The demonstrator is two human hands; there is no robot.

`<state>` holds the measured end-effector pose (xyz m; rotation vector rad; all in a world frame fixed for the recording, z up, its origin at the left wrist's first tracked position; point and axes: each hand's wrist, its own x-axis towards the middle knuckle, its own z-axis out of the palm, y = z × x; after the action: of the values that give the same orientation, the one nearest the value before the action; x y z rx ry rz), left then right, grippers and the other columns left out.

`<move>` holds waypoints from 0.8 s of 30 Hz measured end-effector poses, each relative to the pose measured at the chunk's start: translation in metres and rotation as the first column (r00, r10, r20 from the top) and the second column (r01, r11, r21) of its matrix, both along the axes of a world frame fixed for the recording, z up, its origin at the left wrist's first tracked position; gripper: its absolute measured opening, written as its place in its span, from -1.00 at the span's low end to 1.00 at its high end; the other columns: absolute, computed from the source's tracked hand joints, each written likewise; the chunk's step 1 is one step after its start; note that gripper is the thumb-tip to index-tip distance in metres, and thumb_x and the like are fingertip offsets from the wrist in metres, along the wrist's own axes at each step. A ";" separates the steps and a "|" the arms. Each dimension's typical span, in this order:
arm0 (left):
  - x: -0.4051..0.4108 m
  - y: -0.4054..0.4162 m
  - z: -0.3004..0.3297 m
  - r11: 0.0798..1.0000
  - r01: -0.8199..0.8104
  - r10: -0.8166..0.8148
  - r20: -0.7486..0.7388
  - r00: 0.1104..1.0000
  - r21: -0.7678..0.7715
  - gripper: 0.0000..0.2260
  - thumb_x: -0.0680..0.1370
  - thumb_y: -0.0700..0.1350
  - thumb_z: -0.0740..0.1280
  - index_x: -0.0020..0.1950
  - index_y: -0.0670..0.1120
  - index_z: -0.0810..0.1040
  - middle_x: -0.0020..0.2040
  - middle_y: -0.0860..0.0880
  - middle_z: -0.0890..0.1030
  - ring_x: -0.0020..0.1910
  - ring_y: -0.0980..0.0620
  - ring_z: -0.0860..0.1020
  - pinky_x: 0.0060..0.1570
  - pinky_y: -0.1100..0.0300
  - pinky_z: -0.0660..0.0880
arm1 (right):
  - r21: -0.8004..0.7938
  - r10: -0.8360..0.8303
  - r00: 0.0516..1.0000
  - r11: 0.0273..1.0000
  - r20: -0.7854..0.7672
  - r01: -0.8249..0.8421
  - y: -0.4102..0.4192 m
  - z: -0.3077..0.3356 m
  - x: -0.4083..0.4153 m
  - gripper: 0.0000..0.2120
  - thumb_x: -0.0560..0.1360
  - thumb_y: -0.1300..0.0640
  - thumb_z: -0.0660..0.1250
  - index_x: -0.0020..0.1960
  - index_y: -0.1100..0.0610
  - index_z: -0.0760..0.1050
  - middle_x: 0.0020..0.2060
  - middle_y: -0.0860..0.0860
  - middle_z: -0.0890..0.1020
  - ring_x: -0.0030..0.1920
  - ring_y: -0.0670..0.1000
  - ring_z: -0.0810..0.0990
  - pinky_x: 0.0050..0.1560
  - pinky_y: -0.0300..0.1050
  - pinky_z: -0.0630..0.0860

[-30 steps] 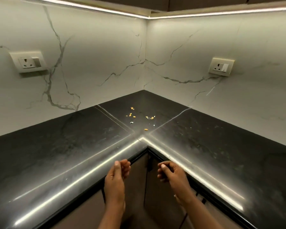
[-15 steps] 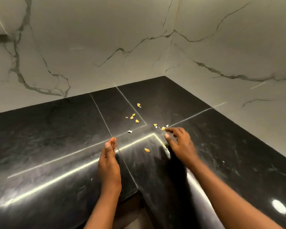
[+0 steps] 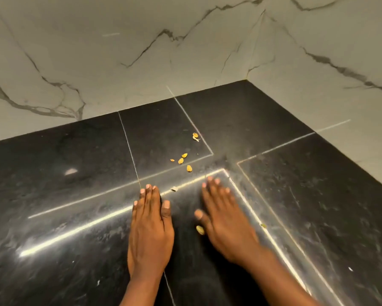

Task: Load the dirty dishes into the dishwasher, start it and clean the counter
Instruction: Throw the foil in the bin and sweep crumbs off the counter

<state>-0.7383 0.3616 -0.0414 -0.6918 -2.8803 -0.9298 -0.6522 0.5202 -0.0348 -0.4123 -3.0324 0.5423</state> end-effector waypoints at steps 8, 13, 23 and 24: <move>0.001 0.001 0.005 0.999 -0.018 0.020 0.050 0.999 -0.037 -0.42 0.59 0.21 -0.24 0.56 0.01 0.05 0.56 0.15 0.02 0.49 0.32 -0.16 0.49 0.28 -0.16 | -0.179 -0.090 0.944 0.983 -0.316 0.034 0.106 0.024 -0.146 -0.54 0.65 -0.10 0.03 0.48 0.04 0.33 0.50 0.05 0.28 0.52 0.04 0.17 0.50 -0.07 0.11; 0.000 0.002 0.008 0.999 -0.035 0.036 0.064 0.997 -0.018 -0.48 0.62 0.16 -0.16 0.55 0.03 0.12 0.55 0.17 0.07 0.48 0.35 -0.12 0.47 0.33 -0.14 | 0.113 0.143 0.988 0.983 0.050 -0.148 0.136 -0.005 -0.205 -0.49 0.68 -0.09 -0.10 0.59 0.02 -0.02 0.58 0.03 -0.02 0.57 0.06 -0.11 0.54 0.03 -0.13; 0.000 0.001 0.008 0.999 -0.029 0.033 0.085 0.996 -0.038 -0.46 0.60 0.19 -0.21 0.55 0.05 0.09 0.56 0.14 0.05 0.50 0.30 -0.12 0.51 0.17 -0.05 | -0.111 0.621 0.784 0.777 -0.031 -0.620 0.048 0.022 -0.037 -0.55 0.68 -0.09 -0.02 0.56 -0.12 0.08 0.56 -0.20 -0.06 0.55 -0.13 -0.21 0.54 -0.13 -0.21; -0.001 0.001 0.008 0.999 -0.027 0.030 0.081 0.996 -0.041 -0.46 0.61 0.18 -0.21 0.55 0.04 0.09 0.56 0.14 0.05 0.51 0.29 -0.12 0.51 0.15 -0.04 | -0.186 0.606 0.791 0.771 -0.078 -0.609 0.050 0.028 -0.038 -0.58 0.68 -0.08 0.03 0.53 -0.13 0.20 0.55 -0.22 0.01 0.55 -0.14 -0.11 0.55 -0.09 -0.08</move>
<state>-0.7391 0.3628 -0.0334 -0.6286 -2.9796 -0.9208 -0.6907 0.5707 -0.0064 0.6147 -3.0557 0.8727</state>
